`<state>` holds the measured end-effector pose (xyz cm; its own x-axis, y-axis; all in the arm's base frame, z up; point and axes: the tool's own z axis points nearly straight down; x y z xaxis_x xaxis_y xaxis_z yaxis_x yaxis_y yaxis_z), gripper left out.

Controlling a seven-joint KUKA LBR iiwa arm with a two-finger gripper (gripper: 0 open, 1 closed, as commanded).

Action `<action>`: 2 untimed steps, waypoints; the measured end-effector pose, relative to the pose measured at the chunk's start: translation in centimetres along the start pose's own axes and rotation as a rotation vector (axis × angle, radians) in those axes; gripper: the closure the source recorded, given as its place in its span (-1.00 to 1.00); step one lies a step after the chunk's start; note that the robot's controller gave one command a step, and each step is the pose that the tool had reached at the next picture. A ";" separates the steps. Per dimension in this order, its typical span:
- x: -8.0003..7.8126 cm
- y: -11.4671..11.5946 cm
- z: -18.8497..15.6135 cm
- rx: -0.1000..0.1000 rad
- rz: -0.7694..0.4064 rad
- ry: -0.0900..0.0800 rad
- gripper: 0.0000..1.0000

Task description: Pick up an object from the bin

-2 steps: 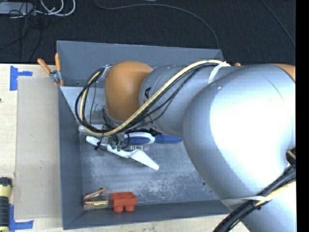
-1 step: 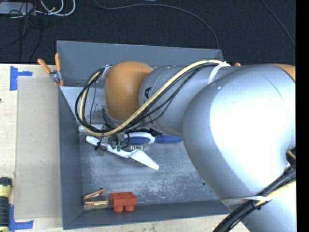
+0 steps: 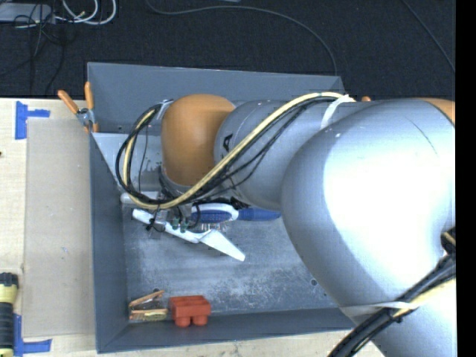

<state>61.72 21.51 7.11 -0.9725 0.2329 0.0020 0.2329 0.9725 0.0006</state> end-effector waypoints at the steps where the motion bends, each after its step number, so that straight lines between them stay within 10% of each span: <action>1: 0.2 -0.1 -0.6 0.004 0.000 0.007 1.00; 2: 0.3 -0.2 -2.7 0.005 0.001 0.009 1.00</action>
Offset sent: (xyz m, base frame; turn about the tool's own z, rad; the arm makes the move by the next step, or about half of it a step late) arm 0.0000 0.0000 0.0616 0.0000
